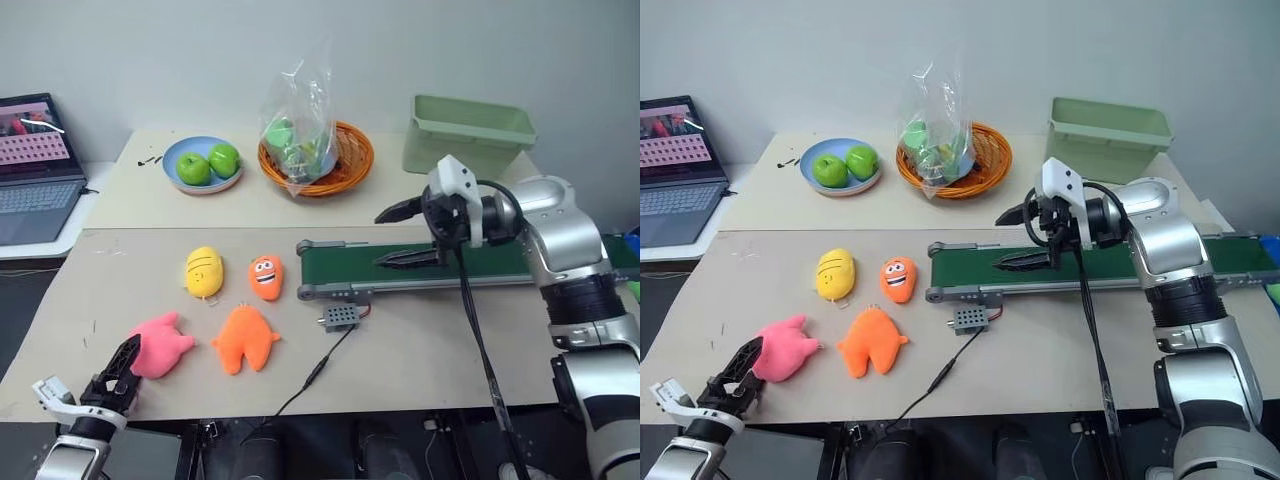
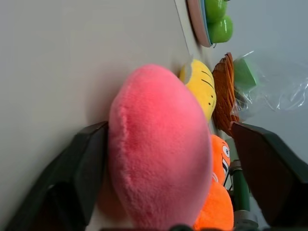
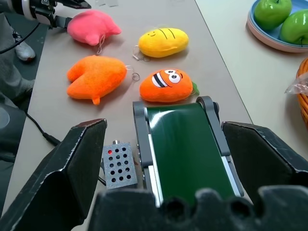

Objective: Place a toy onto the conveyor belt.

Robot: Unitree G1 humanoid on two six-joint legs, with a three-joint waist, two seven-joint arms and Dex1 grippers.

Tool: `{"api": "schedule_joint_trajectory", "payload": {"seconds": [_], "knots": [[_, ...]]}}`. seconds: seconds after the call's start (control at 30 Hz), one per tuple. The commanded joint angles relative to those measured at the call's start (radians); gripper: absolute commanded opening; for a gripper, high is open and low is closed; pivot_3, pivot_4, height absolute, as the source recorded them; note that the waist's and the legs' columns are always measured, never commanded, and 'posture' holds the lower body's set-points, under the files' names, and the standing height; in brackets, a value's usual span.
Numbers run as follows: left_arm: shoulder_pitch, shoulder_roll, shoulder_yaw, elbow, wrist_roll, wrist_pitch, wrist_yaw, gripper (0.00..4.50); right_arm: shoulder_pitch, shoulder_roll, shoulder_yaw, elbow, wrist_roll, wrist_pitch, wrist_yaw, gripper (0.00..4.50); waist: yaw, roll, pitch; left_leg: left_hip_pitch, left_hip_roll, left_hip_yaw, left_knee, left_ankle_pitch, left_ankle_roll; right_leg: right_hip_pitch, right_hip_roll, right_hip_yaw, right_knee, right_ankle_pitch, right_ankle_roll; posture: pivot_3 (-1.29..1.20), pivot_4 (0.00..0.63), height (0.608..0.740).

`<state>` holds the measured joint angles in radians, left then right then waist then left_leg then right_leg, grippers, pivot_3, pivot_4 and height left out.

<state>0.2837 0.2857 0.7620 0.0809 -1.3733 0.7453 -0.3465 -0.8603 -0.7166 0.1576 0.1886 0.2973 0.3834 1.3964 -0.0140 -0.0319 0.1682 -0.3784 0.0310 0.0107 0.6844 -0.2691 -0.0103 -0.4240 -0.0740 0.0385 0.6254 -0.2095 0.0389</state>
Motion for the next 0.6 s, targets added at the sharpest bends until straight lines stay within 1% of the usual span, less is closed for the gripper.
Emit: {"api": "schedule_joint_trajectory", "payload": {"seconds": [0.03,0.1,0.13,0.2,0.3,0.4,0.5,0.6], "knots": [[-0.003,-0.010,-0.015,0.002,-0.005,0.016,-0.023,2.29,-0.005,-0.020,-0.043,-0.039,0.019,0.012,-0.011,4.50,0.000,0.000,0.000,0.000,0.000,0.000,0.000,0.000,0.000,0.000,0.000,0.000,0.000,0.000,0.000,0.00,0.150,0.740],[-0.011,-0.014,-0.003,-0.007,-0.029,0.016,-0.020,1.67,-0.003,-0.020,-0.045,-0.042,0.018,0.013,-0.014,4.50,0.000,0.000,0.000,-0.001,0.000,0.000,0.000,0.000,0.000,-0.001,0.000,0.000,-0.001,0.000,0.000,0.00,0.150,0.740],[-0.018,-0.017,0.009,-0.007,-0.058,0.021,-0.015,1.22,-0.002,-0.020,-0.045,-0.043,0.018,0.013,-0.015,4.50,0.000,0.000,0.000,-0.001,0.000,0.000,0.000,0.000,0.000,-0.001,0.000,0.000,-0.001,0.000,0.000,0.00,0.150,0.740],[-0.022,-0.017,0.030,-0.039,-0.119,0.034,-0.034,0.64,-0.002,-0.019,-0.045,-0.043,0.018,0.014,-0.016,4.50,-0.001,0.000,0.000,-0.001,0.000,0.000,0.000,0.000,0.000,-0.001,0.000,0.000,-0.001,0.000,0.000,0.00,0.150,0.740],[-0.024,-0.009,0.043,-0.121,-0.208,0.049,-0.037,0.64,-0.001,-0.018,-0.045,-0.043,0.019,0.017,-0.016,4.50,-0.001,-0.001,0.000,-0.001,0.000,0.000,0.000,0.000,0.000,-0.001,0.000,0.000,0.000,0.000,0.000,0.00,0.150,0.740],[-0.042,0.016,0.043,-0.208,-0.248,0.032,-0.010,0.64,0.001,-0.019,-0.045,-0.039,0.017,0.016,-0.015,4.50,-0.001,-0.001,0.000,-0.001,0.000,-0.001,0.000,0.000,0.000,-0.001,0.000,0.000,-0.001,0.000,0.000,0.00,0.150,0.740],[-0.107,0.049,0.018,-0.306,-0.226,-0.017,0.064,0.64,0.000,-0.020,-0.045,-0.031,0.014,0.011,-0.015,4.50,0.002,-0.001,0.000,-0.002,0.000,-0.001,0.000,0.000,0.000,-0.001,0.000,0.000,0.000,0.000,0.000,0.00,0.150,0.740],[-0.233,0.096,-0.075,-0.428,-0.129,-0.057,0.141,0.64,-0.003,-0.020,-0.046,-0.025,0.012,0.009,-0.017,4.50,0.009,-0.001,0.001,-0.002,0.000,-0.002,0.000,0.000,-0.001,0.000,0.000,-0.001,0.000,0.000,0.000,0.00,0.150,0.740]]}}
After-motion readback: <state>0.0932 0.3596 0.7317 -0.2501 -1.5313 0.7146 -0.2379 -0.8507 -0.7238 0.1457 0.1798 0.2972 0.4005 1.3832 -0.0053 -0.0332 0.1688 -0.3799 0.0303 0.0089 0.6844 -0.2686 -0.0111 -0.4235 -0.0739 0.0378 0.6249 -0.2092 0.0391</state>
